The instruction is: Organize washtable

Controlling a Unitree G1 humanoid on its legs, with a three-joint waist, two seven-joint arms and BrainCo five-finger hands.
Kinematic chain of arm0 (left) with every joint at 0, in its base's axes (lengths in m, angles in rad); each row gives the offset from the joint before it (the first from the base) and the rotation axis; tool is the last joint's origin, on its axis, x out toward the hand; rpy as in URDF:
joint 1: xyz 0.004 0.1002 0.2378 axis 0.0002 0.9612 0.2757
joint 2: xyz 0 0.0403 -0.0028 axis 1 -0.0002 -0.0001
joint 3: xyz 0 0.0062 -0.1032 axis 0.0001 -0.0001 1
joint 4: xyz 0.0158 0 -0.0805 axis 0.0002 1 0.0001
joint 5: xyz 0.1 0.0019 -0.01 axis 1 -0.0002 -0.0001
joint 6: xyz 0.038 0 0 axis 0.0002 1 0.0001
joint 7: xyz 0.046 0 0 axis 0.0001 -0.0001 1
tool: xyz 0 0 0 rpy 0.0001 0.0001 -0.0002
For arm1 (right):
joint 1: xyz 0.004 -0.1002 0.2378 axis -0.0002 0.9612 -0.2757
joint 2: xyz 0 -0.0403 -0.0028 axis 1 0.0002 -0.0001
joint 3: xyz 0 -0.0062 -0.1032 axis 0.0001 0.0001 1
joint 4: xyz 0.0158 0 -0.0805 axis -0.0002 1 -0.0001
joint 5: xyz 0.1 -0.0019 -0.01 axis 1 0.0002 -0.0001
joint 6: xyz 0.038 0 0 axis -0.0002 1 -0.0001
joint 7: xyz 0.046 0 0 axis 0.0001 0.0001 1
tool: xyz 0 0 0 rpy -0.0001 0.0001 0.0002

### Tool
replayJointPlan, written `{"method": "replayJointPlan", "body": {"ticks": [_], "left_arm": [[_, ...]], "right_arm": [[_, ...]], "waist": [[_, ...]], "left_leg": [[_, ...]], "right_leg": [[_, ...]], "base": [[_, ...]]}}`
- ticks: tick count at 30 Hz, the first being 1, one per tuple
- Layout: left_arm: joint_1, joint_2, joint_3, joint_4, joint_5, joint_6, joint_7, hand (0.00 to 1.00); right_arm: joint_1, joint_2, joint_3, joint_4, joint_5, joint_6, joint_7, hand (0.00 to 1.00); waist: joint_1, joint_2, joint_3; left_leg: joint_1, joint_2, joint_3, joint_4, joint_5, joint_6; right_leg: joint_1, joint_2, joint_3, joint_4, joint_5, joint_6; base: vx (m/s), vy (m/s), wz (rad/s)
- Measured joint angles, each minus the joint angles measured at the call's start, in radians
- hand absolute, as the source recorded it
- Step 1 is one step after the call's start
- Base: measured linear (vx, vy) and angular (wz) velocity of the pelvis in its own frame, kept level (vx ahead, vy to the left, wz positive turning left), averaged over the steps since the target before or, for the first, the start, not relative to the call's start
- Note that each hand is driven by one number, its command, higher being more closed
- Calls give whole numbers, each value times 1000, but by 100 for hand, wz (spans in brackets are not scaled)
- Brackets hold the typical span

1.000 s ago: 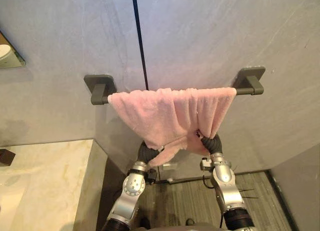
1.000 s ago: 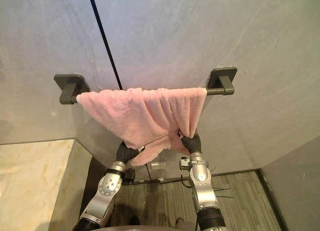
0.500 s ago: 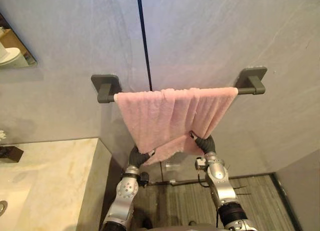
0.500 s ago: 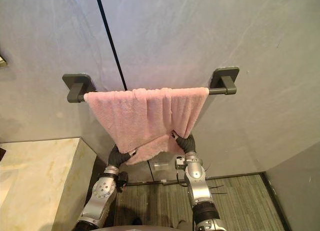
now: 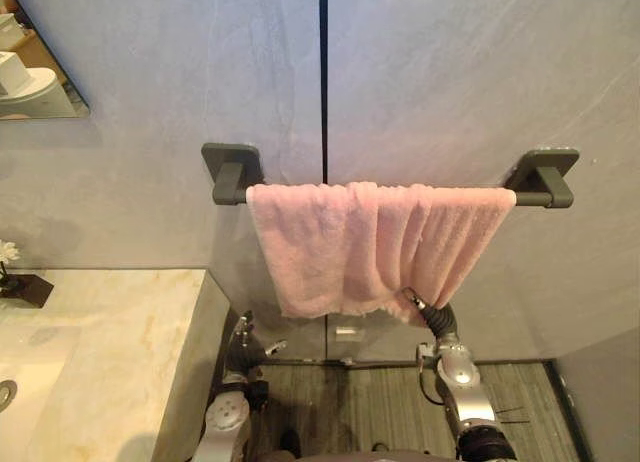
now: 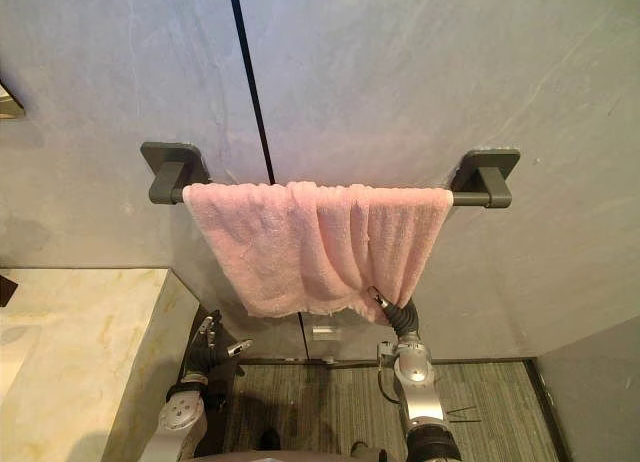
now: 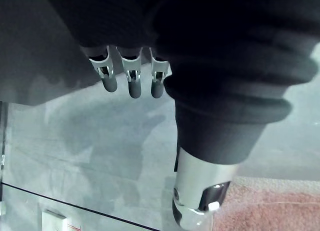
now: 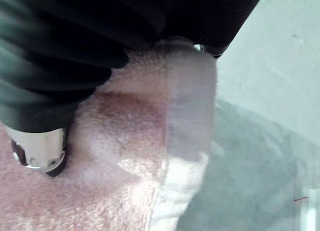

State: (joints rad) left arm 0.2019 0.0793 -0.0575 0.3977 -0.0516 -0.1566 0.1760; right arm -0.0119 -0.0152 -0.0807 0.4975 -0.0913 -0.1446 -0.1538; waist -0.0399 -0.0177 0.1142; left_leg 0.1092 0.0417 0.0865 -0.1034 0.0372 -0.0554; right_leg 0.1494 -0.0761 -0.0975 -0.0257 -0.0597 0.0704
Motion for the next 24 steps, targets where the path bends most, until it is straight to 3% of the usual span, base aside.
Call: {"method": "replayJointPlan", "body": {"ticks": [6, 11, 19, 24], "left_arm": [[17, 1, 36, -8, -18, 1, 4, 0], [61, -4, 107, -212, -83, -2, 16, 0], [108, -69, 197, -628, -91, -10, 44, 0], [109, -60, 240, -893, -82, -89, 72, 0]], "right_arm": [[56, -14, -7, -2, 3, 16, -14, 0], [118, -19, -144, -83, 0, 42, -42, 0], [205, -82, -365, -430, -30, 46, -108, 0], [205, -106, -390, -713, -33, 32, -128, 0]], "waist": [[1, 0, 0], [1, 4, 2], [-8, 10, 4], [-8, 17, 4]], "left_leg": [[7, 3, 1, 0, 0, 0], [5, 8, 0, 1, 0, 0], [-3, 9, 1, 6, -1, 1], [2, 9, 1, 7, -1, 2]], "right_leg": [[0, 2, 6, 3, 0, 0], [-2, 2, 8, 5, 0, 0], [-17, 4, 14, 17, 0, 0], [-17, 1, 15, 24, 0, 1]], "base": [[-50, -19, -2], [-13, -12, -1], [-5, -4, -2], [-25, -7, 0]]}}
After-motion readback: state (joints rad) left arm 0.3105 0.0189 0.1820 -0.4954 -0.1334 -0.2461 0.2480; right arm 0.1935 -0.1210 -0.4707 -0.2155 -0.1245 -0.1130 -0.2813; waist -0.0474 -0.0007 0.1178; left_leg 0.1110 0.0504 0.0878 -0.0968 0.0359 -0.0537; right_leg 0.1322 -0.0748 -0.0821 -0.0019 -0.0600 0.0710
